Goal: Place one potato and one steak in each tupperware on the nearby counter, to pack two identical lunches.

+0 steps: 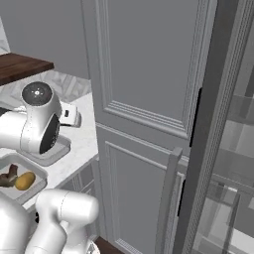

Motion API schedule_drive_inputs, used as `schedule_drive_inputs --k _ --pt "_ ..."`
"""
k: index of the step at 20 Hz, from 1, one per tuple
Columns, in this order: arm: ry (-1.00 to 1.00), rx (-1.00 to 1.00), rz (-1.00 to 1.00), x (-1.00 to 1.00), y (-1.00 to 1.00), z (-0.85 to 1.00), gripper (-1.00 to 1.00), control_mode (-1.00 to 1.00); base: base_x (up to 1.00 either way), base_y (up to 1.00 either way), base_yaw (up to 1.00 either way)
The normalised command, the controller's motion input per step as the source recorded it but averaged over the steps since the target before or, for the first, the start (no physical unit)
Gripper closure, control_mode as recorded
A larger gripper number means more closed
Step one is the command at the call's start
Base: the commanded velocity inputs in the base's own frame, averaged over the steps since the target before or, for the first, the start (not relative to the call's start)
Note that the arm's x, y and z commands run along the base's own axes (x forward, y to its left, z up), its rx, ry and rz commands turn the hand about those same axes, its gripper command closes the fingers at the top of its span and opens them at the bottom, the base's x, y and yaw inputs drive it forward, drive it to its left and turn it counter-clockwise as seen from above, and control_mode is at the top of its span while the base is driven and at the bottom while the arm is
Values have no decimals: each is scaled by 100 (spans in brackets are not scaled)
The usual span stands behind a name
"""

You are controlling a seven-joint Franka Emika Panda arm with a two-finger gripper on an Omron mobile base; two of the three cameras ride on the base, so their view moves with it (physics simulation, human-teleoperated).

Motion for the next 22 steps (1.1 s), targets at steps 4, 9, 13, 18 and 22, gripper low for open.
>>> schedule_drive_inputs --k 4,9,13,18,22 --pt "15 -20 33 39 94 -53 100 -100 0 0 0" --pt "14 -9 35 55 87 -61 100 -100 0 0 0" --pt "15 -7 34 51 84 -61 100 -100 0 0 0" --pt "17 -11 27 55 74 -57 100 -100 0 0 0" --pt "9 -9 14 50 42 -45 100 -100 0 0 0"
